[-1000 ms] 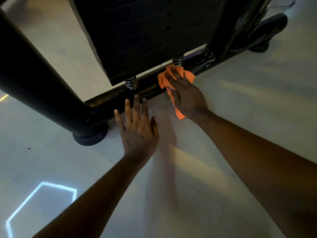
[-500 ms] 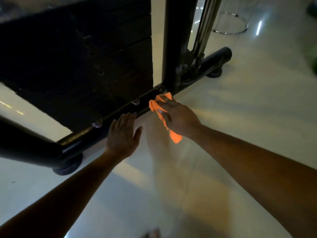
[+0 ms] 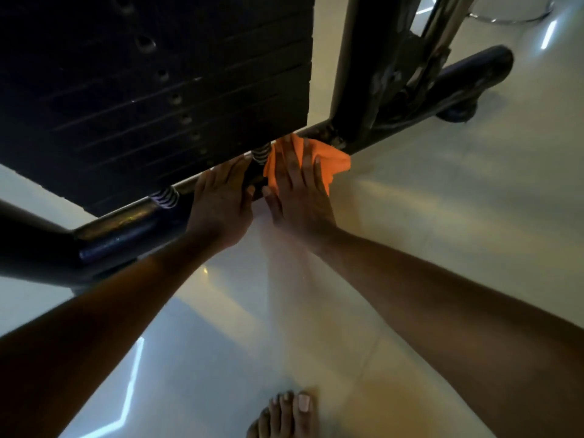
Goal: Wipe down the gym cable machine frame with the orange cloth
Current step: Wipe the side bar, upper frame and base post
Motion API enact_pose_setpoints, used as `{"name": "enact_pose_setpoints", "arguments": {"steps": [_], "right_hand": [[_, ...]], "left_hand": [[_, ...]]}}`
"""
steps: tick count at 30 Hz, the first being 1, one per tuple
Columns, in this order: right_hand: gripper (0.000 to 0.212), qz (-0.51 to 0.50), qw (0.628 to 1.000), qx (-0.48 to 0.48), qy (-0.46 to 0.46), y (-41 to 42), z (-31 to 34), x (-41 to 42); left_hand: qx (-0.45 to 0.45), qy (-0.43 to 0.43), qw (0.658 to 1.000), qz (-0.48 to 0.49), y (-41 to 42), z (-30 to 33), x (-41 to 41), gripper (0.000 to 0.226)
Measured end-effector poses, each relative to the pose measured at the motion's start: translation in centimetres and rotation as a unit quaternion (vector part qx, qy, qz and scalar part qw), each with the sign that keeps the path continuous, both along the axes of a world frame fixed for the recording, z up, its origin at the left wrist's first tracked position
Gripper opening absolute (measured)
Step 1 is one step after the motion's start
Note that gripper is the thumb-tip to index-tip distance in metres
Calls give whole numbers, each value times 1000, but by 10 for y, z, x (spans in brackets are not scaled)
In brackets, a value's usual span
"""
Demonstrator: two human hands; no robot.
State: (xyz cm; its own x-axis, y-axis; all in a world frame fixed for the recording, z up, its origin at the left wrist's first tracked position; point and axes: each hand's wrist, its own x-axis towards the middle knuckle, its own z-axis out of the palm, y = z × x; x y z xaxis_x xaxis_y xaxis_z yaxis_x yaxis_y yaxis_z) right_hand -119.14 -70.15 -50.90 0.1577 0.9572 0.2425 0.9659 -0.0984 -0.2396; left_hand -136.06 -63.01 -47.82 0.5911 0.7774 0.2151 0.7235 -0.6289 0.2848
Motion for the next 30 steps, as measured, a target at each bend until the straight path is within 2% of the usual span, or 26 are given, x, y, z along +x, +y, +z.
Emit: {"name": "enact_pose_setpoints", "arguments": {"steps": [2,6,9,11,14,17,20,23,26,28,30], "right_hand": [[76,0,1000,11,-7,1,-7,7],[72,37,996,9,-86,2,-9,64],[69,-21,999,22,-31,-1,-5,84],[65,-54,998,26,10,3,-6,53],[65,18,999,8,-41,4,-12,24],[64,74,993,23,-91,6,-5,74],[61,18,998,31,-56,6,-1,98],[63,-57,998,35,-3,10,-7,40],[74,-36,999,-29,20,7,-9,2],[74,-19,1000,-21,-3,4,-9,21],[72,-24,999,1,-23,2,-13,49]], "left_hand": [[-14,14,1000,-3,5,0,1,59],[-15,23,999,37,3,-3,15,64],[13,21,997,68,-5,-10,24,66],[38,17,995,89,-8,-17,29,64],[89,-1,991,100,-9,-25,33,57],[104,-8,990,93,-8,-30,29,55],[91,5,991,98,-8,-30,27,57],[82,3,993,90,-8,-26,26,56],[41,-10,996,81,-7,-20,25,63],[21,-24,997,71,-8,-19,22,69],[0,-41,997,66,-6,-19,20,65]]}}
